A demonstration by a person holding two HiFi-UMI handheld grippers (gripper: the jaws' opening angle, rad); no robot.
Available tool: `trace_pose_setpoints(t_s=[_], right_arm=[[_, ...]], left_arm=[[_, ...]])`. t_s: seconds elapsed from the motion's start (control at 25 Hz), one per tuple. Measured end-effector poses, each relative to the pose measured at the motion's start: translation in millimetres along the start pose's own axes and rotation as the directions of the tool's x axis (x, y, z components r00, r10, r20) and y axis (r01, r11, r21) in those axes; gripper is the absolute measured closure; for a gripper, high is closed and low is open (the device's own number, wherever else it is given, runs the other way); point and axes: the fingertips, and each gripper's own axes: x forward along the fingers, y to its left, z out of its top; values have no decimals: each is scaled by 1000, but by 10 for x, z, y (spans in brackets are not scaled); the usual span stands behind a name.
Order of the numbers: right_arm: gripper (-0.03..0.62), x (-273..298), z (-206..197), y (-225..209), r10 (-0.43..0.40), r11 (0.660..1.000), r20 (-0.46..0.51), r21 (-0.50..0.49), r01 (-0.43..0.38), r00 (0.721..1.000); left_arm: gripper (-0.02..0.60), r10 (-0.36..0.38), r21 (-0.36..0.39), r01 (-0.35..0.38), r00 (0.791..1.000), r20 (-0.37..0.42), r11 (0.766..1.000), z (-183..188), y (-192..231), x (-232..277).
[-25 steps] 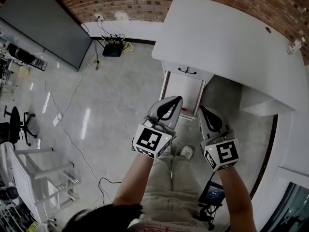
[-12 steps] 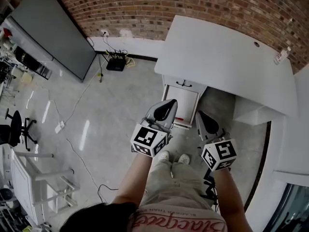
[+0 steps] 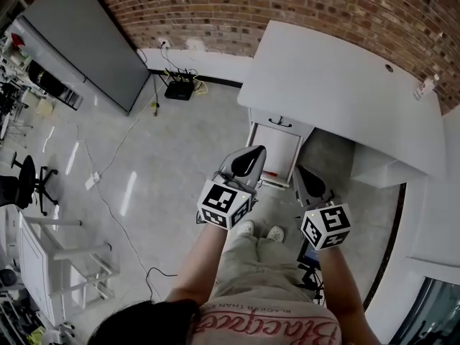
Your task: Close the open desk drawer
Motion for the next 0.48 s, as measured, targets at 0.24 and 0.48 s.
trace_pose_setpoints(t_s=[0.24, 0.48], right_arm=[[583, 242, -339, -80, -13, 1000, -46, 21, 14, 999], [583, 414, -886, -194, -36, 999, -138, 26, 39, 990]], left_arm=[[575, -24, -44, 22, 998, -57, 999, -466, 74, 47], [575, -22, -88, 11, 992, -120, 996, -1075, 206, 134]])
